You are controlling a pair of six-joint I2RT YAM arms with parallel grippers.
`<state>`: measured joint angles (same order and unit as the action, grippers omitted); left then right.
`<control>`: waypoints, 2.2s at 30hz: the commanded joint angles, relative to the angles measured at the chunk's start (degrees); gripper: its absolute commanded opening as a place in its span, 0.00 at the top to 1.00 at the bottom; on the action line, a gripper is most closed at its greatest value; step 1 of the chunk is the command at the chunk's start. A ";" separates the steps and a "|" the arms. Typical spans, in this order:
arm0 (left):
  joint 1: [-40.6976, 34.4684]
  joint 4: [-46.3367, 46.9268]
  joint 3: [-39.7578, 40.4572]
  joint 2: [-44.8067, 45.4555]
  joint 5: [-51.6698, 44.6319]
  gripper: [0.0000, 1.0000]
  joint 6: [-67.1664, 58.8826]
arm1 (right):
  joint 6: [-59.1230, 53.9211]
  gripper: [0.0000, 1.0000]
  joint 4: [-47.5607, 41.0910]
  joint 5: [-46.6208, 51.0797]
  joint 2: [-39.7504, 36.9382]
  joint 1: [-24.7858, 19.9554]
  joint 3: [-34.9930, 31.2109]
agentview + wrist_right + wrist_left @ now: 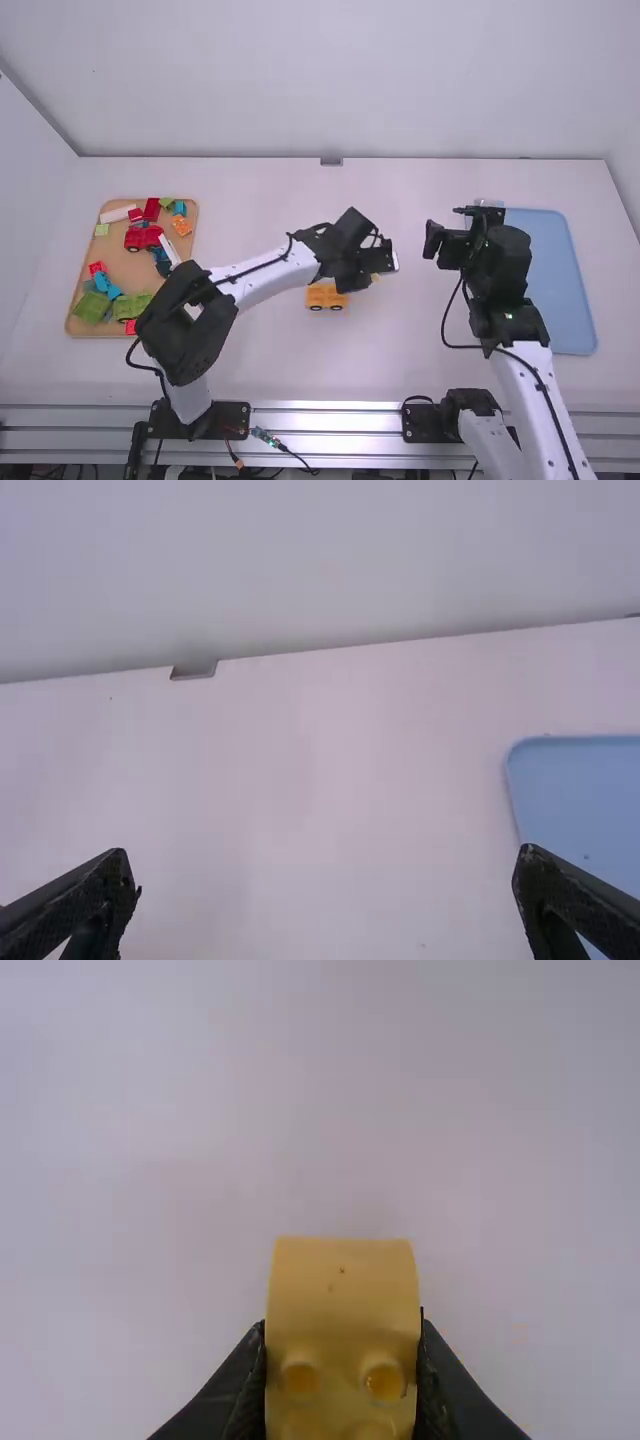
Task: Assemble lego blocks to make yellow taxi
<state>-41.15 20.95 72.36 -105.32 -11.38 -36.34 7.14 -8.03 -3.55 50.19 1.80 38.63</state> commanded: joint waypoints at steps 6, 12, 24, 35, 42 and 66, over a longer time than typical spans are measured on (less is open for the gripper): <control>-5.01 -2.82 0.15 -4.96 1.77 0.99 -2.08 | 2.05 0.01 -8.11 8.13 -11.89 -0.07 2.23; -4.72 -0.22 4.98 -9.60 -0.79 0.99 -2.05 | 2.10 0.01 -10.16 8.09 -15.39 0.11 2.23; -5.35 11.30 16.28 -20.04 0.02 0.98 -2.32 | 1.79 0.01 -7.85 7.91 -9.27 -0.07 2.23; -4.72 11.15 16.90 -18.69 0.26 0.01 -1.66 | -1.22 0.01 -5.66 7.56 -4.92 0.11 2.23; -0.20 12.31 15.56 -8.52 -0.63 0.01 -2.54 | -10.58 0.01 -4.13 -3.87 -4.50 -2.58 2.23; 21.18 -16.09 -27.56 23.17 -23.89 0.01 -9.25 | -43.65 0.01 -0.20 -32.83 24.41 -1.51 2.23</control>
<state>-19.68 4.82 46.85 -83.24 -32.99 -43.86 -34.00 -7.94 -35.42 72.86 -0.97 39.13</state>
